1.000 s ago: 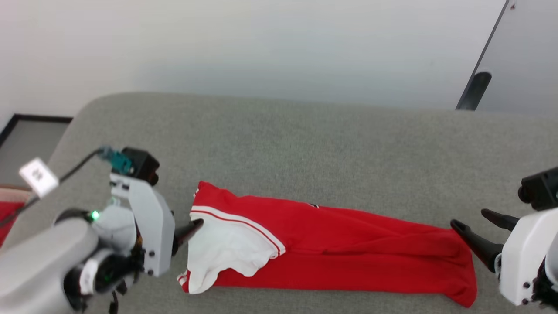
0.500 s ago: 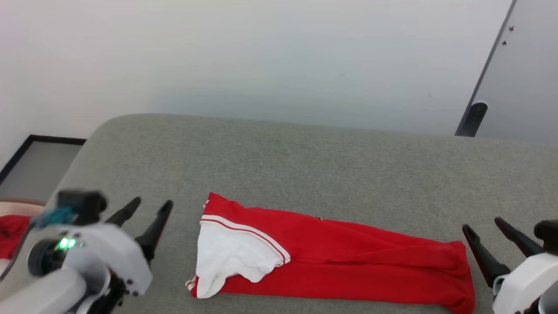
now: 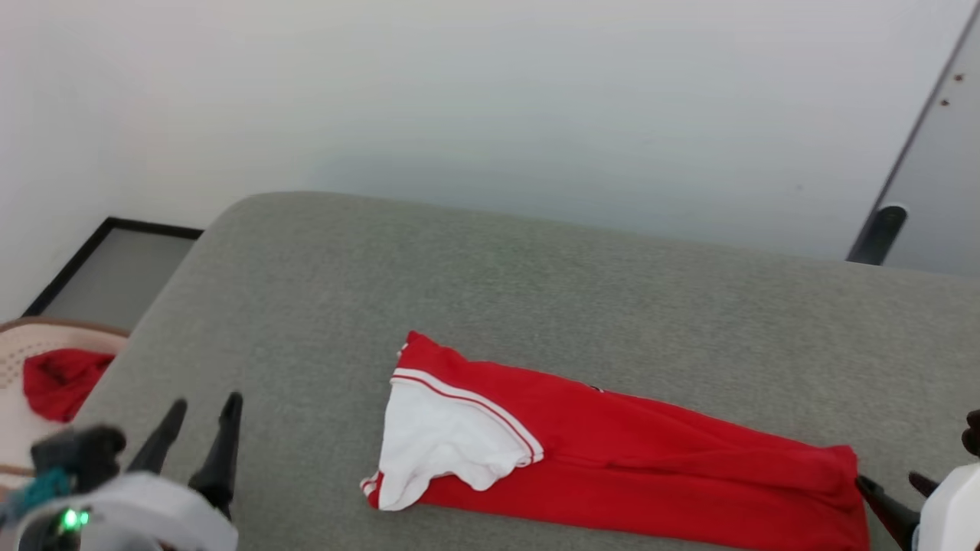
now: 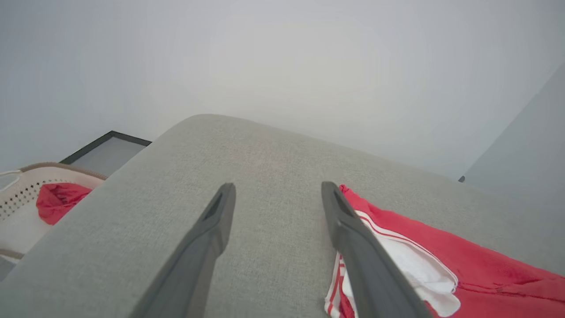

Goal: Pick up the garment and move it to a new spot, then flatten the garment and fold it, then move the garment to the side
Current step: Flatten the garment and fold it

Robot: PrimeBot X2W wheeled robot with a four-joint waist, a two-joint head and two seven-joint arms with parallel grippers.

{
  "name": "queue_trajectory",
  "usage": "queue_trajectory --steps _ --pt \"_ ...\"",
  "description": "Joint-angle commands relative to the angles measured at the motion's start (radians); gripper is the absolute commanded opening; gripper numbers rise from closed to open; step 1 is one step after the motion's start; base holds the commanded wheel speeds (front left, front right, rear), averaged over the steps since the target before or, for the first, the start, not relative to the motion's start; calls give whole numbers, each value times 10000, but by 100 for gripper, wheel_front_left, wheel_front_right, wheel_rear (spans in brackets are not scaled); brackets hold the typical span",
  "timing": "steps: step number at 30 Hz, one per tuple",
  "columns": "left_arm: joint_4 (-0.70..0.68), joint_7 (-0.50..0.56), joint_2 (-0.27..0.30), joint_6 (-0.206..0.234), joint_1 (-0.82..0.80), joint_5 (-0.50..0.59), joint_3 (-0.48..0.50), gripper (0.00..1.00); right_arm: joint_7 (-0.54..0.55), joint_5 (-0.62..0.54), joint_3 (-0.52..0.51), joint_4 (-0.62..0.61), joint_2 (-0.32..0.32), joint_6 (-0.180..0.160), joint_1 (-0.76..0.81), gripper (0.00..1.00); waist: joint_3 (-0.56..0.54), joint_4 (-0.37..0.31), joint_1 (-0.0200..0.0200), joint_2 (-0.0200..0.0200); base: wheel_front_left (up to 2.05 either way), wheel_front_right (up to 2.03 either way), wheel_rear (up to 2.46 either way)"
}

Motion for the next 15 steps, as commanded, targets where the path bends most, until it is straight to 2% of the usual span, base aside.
queue_trajectory --steps 1,3,7,15 --pt "5 -2 -269 -112 403 294 448 100 280 135 -103 11 -38 2 117 100 69 196 0 -1 0 0 0" --pt "20 -3 -782 -386 1015 734 1172 100 770 152 -145 19 -146 2 86 100 131 327 0 -1 0 0 0" --pt "32 -5 -1573 -940 1553 1567 2010 100 1493 96 -359 83 -278 2 -95 100 395 595 0 -1 0 0 0" --pt "241 -6 -2969 -1698 1459 2877 2959 100 2513 -26 -840 517 -395 2 -566 100 1220 1049 0 -1 0 0 0"
